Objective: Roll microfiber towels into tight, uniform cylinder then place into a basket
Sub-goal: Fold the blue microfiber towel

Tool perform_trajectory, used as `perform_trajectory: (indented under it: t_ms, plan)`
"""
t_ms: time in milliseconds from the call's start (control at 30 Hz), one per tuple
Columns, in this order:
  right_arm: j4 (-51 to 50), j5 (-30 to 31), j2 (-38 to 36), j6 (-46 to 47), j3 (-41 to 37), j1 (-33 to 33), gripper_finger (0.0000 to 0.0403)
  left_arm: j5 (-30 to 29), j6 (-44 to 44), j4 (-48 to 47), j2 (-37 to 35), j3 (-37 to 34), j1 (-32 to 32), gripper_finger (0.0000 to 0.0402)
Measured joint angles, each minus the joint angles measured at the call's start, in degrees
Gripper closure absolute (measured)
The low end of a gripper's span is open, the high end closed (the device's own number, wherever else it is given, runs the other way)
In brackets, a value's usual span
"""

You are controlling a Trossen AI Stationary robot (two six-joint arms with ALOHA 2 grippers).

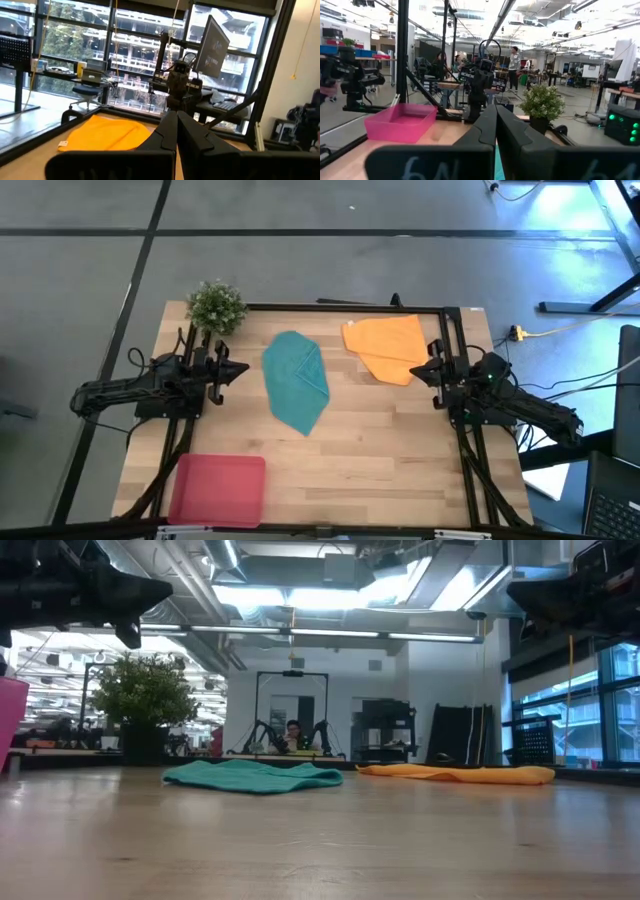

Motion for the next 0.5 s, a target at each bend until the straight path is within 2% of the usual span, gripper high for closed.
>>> perform_trajectory:
  t_ms: [167,267,500]
  plan:
    - [1.51,0.0,0.0,-0.8,0.01,-0.02,0.0392,-0.64,0.2,-0.97,0.07,3.85,-0.02,0.0401]
    - [3.99,0.0,0.0,-0.7,0.01,-0.02,0.0392,-0.7,1.45,-4.92,0.86,7.77,-0.29,0.0401]
    - [8.37,-0.02,0.0,-0.83,0.0,0.0,0.0392,-2.85,1.87,-16.99,9.71,18.14,-1.58,0.0401]
